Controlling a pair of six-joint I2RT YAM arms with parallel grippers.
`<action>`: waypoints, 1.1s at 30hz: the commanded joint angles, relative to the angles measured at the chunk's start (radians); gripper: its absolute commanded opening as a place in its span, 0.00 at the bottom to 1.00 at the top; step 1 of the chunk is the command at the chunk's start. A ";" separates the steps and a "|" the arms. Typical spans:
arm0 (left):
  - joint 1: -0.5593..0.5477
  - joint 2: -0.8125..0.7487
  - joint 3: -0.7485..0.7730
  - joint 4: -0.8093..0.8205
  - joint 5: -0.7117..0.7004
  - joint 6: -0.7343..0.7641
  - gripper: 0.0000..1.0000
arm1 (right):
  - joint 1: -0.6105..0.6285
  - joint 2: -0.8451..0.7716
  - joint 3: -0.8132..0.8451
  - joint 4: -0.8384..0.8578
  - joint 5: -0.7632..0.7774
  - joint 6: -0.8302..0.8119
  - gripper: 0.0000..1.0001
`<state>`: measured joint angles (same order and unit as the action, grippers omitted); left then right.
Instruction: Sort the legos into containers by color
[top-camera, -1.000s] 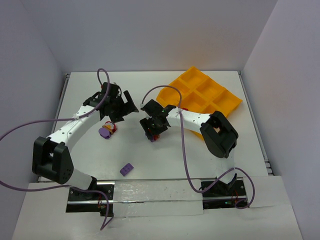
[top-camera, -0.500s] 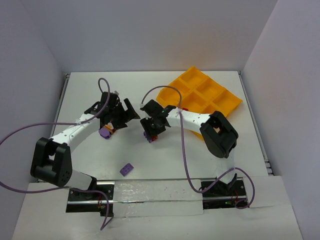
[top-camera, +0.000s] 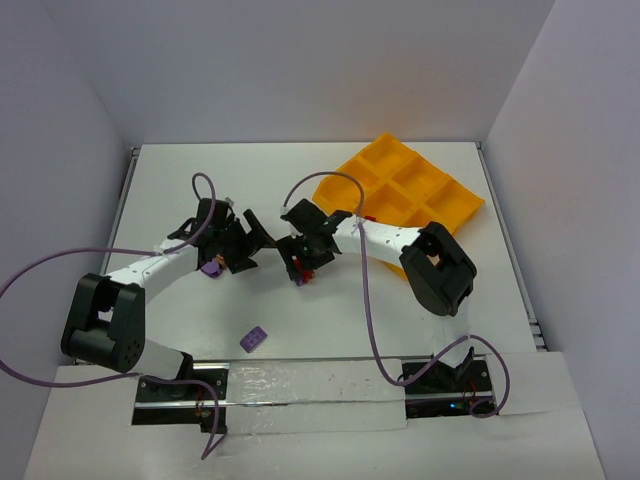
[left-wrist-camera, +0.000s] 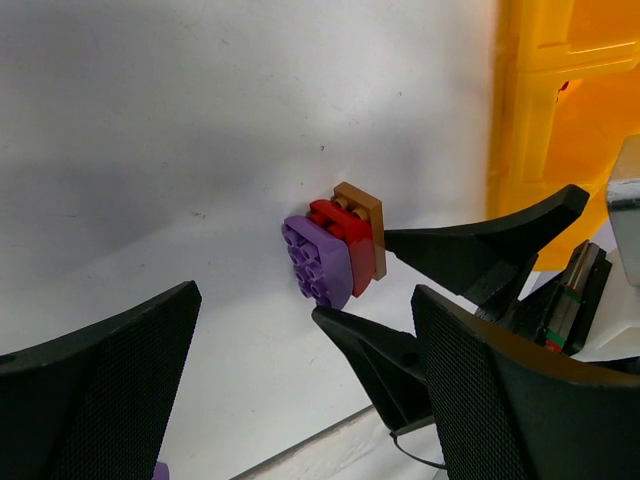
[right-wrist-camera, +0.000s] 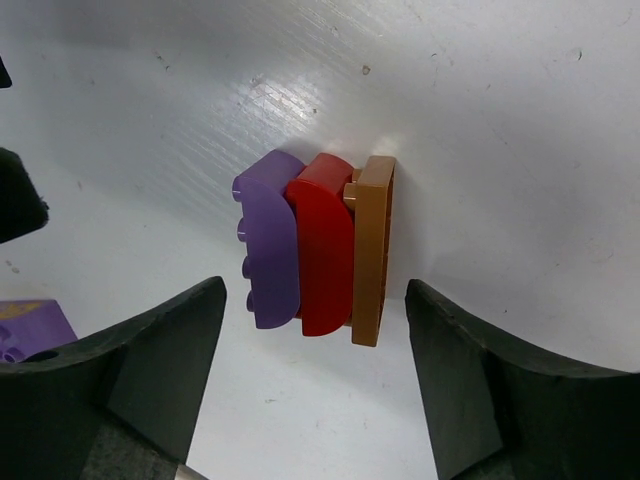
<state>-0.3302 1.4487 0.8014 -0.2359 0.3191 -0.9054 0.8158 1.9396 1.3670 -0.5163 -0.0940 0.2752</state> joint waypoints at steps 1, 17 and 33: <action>0.006 -0.005 0.048 0.030 0.014 0.002 0.95 | 0.002 0.003 0.014 0.010 0.010 -0.008 0.75; 0.038 -0.026 0.035 0.012 0.011 0.010 0.97 | 0.012 0.053 0.029 0.014 0.024 -0.012 0.70; 0.128 -0.082 -0.116 0.196 0.249 -0.032 0.94 | -0.007 -0.093 -0.009 0.070 -0.041 0.038 0.46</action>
<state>-0.2247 1.4149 0.7351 -0.1751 0.4213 -0.9143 0.8195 1.9522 1.3643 -0.4998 -0.0942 0.2906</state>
